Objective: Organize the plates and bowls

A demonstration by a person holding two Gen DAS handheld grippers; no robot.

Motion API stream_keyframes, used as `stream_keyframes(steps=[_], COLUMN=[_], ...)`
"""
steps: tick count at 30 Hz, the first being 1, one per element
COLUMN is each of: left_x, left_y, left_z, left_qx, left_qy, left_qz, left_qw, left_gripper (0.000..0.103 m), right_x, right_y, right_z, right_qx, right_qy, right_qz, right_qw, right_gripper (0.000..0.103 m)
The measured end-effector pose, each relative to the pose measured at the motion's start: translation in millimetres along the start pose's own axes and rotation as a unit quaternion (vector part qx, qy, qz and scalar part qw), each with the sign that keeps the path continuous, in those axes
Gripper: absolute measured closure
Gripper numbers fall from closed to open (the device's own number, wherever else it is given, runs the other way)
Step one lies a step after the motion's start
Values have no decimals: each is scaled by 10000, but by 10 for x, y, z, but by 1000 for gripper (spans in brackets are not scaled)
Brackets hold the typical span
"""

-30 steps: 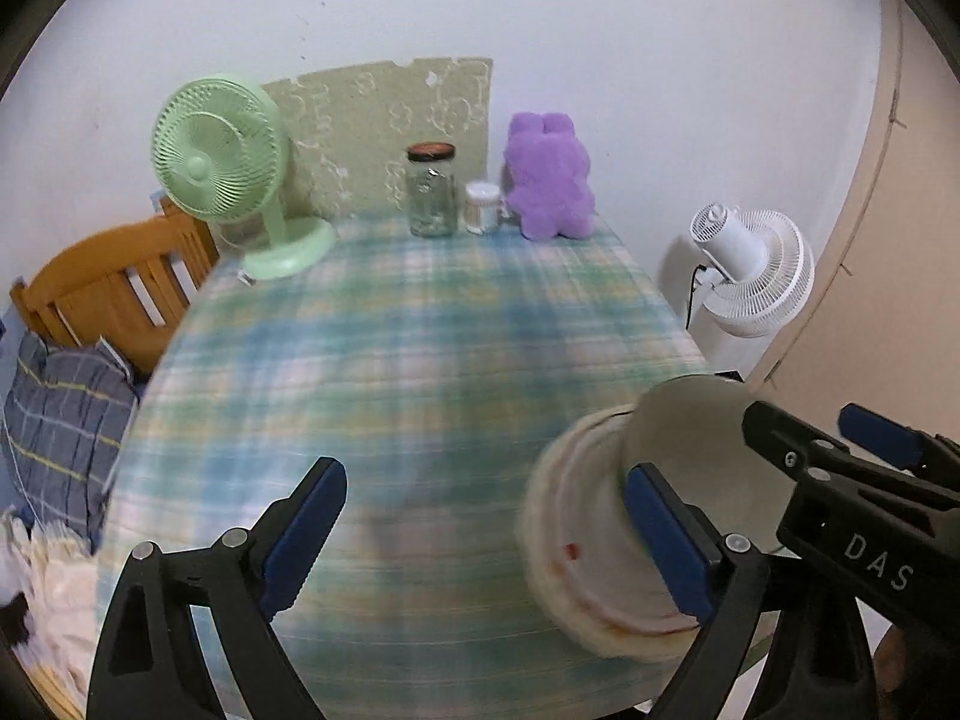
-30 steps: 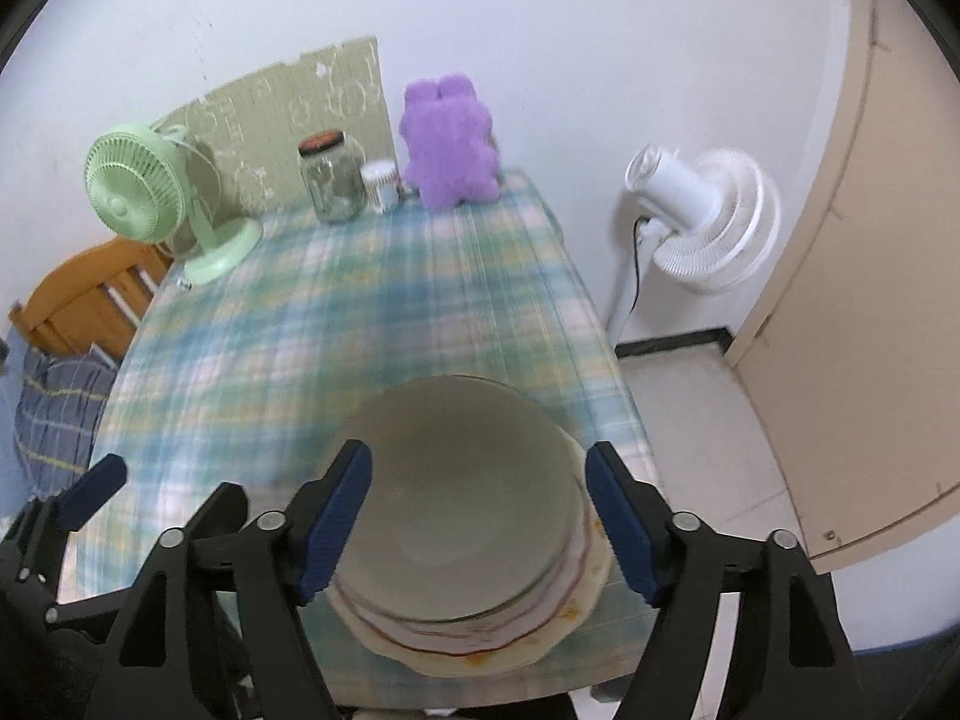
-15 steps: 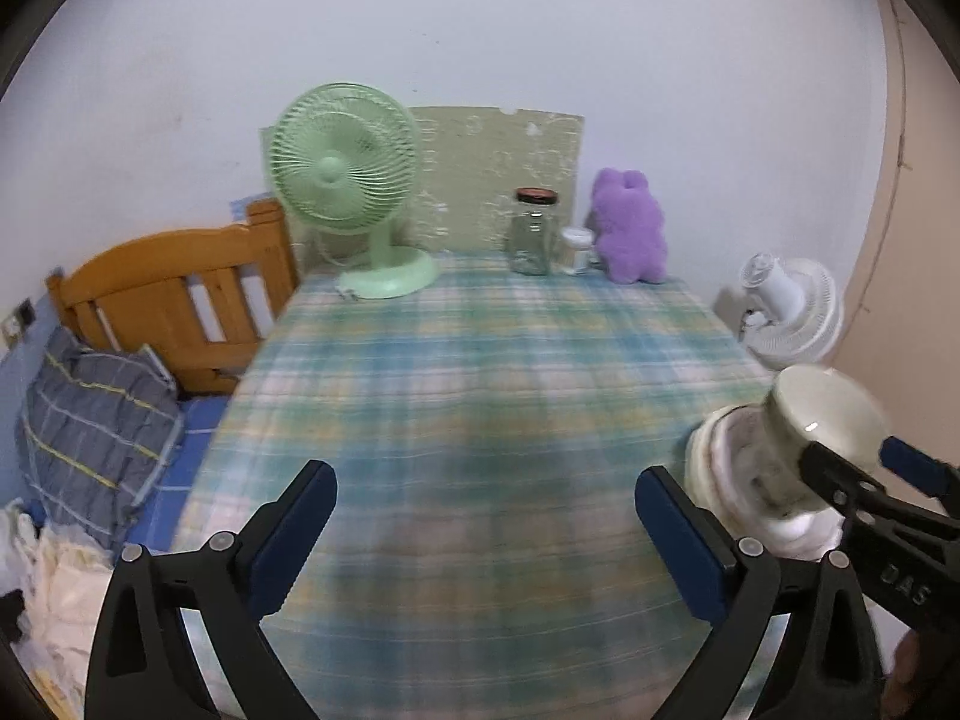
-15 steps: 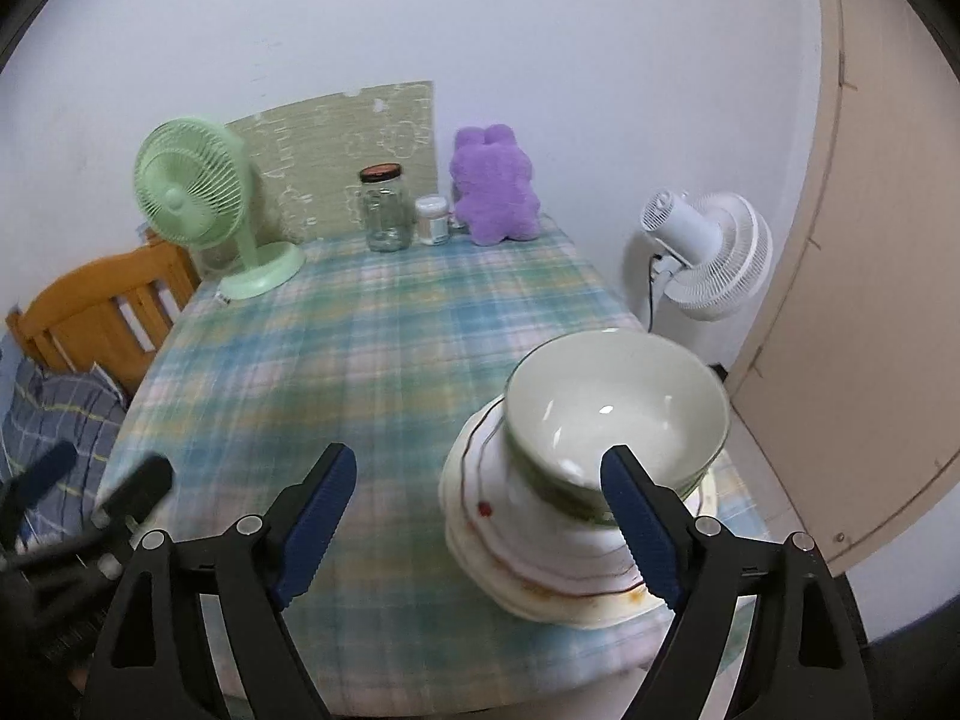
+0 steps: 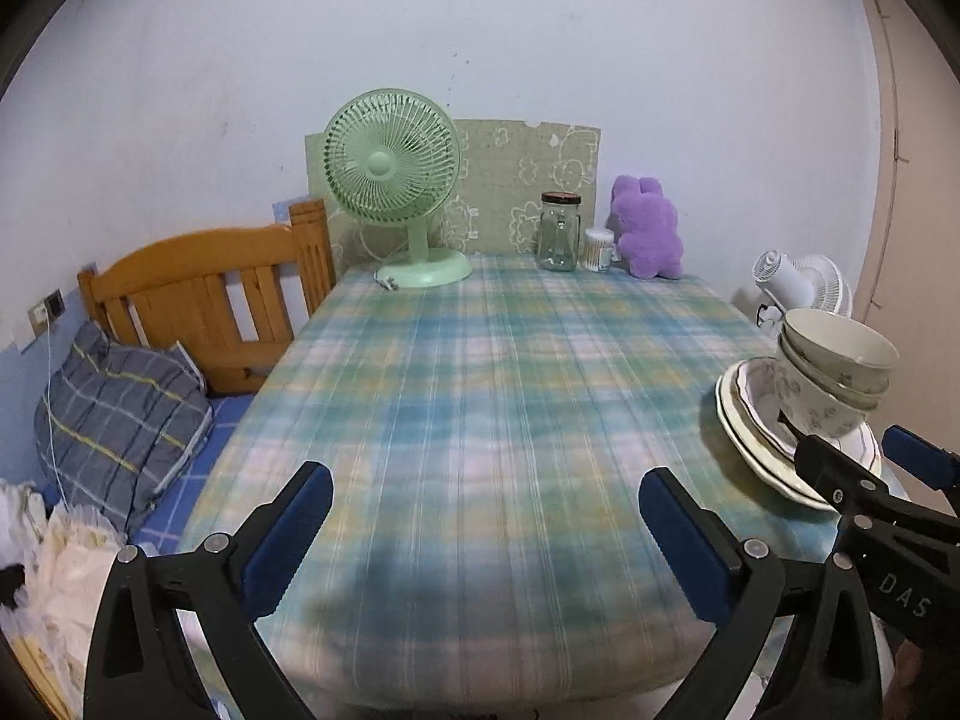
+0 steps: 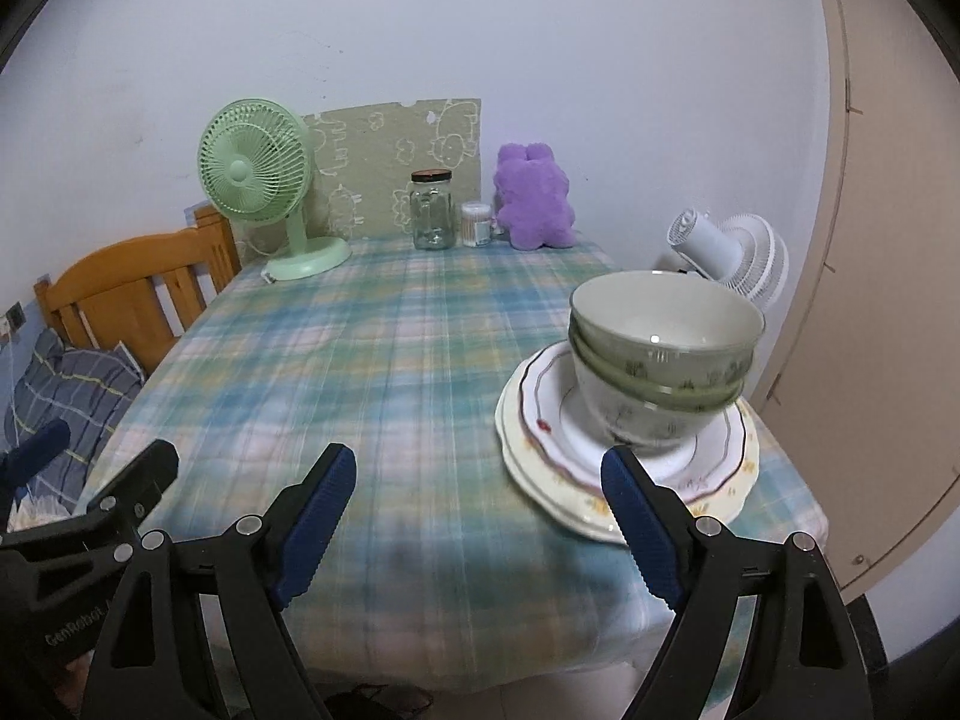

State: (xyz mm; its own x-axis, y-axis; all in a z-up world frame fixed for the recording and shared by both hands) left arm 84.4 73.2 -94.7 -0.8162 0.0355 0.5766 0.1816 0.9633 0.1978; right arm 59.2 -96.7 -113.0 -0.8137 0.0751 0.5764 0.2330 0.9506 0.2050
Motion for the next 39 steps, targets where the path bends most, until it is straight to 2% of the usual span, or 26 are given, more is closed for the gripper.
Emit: stream_keyframes(steps=[6,20,25,39], left_x=[188,229,225,201], left_y=[-11,11,12,-35], left_z=[-1,105,85,14], left_qx=[27,180,192,188], left_qy=[-165,-80,-80,-22], left_qz=[6,49,49,110], left_qw=[9999,9998,9998,9998], left_gripper=[0,0,0,0], right_x=[139,210,221,190], right_y=[41,45,44,-18], right_z=[80,167,138,120], right_qx=[83,114,108,81], right_qy=[-35,-80,-113,49], right_qz=[-60,-10,45,134], right_qw=[9999,9999,9999,9999], right_gripper=[17,15,12,11])
Point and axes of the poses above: each gripper's, at about its wrist camera, not at the fingertips, and x roughly against the way its jaws point, y to its left, z to its underside, the point moved 10 cm from there along -x, roughly the way its jaws point, and after that the axes turned 13 degrees about -x, right-handed, at the moved point
